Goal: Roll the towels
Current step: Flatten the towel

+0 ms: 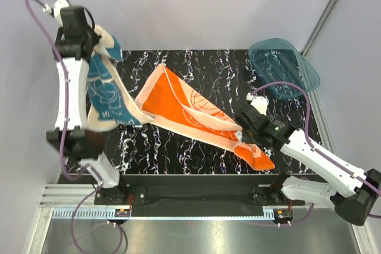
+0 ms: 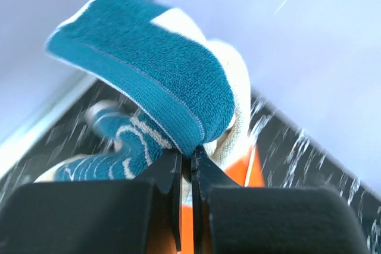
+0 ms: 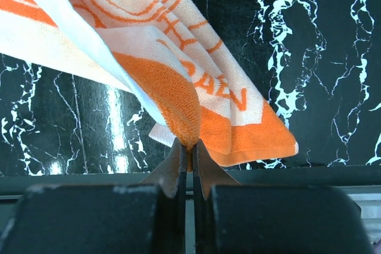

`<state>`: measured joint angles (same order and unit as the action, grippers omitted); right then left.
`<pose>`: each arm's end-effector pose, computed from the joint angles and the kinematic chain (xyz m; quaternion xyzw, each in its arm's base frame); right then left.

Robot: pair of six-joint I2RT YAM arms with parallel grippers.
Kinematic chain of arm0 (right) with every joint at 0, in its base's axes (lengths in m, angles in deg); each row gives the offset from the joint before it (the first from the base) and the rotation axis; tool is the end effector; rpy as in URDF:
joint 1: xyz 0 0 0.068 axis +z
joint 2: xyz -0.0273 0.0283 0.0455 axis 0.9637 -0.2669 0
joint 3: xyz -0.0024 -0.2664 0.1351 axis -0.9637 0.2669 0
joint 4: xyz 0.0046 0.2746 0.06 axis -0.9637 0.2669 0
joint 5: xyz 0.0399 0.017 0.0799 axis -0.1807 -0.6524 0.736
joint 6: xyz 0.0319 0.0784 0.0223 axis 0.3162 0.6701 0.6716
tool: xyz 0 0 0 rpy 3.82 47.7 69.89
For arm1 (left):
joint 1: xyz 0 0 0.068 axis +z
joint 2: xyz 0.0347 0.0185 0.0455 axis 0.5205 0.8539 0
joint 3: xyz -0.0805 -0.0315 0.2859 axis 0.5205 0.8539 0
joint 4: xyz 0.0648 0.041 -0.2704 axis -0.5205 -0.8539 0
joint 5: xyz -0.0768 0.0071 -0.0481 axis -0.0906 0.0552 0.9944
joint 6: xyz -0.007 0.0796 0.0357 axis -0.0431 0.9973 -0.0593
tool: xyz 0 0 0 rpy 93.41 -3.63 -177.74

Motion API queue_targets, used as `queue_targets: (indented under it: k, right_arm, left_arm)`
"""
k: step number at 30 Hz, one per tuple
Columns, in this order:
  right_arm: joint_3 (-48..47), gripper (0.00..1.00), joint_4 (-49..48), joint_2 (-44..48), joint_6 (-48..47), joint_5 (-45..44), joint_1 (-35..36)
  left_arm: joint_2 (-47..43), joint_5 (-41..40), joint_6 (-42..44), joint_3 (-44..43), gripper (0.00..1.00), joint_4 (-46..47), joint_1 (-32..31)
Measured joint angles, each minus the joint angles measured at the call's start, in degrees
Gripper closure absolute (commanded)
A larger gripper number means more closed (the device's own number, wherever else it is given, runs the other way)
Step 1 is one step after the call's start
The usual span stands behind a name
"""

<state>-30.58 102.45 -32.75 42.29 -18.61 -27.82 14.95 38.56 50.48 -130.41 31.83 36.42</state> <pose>0.1701 0.1311 0.2893 -0.0083 0.9473 0.0016 0.3203 0.4014 0.0588 0.4838 -0.3349 0.7756 0.0100 0.5350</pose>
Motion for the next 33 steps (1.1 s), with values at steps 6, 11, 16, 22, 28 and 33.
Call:
queue_targets:
  k: [6, 11, 16, 22, 28, 33]
  right_arm:
    - [-0.6, 1.00, 0.0, -0.5, -0.3, 0.0, -0.7]
    - [-0.9, 1.00, 0.0, -0.6, -0.3, 0.0, -0.7]
    - [-0.9, 1.00, 0.0, -2.3, -0.3, 0.0, -1.0]
    - [-0.9, 1.00, -0.7, -5.3, -0.4, 0.3, -1.0]
    - [-1.0, 1.00, -1.8, -7.4, -0.6, 1.6, -1.1]
    - [-1.0, 1.00, -2.5, -8.6, -0.6, 2.3, -1.1]
  left_arm:
    - [22.6, 0.6, 6.2, -24.6, 0.83, 1.9, 0.0]
    - [24.1, -1.9, 10.2, -15.6, 0.01, 9.4, -0.3]
    - [26.1, -1.7, 9.1, -17.1, 0.08, 7.6, -0.3]
    - [19.6, 6.2, 1.8, 6.6, 0.27, 11.1, -0.7]
    - [15.9, 13.4, -4.9, 31.9, 0.18, 14.8, -1.9]
    - [18.6, 14.4, -6.1, 31.1, 0.15, 14.1, -2.2]
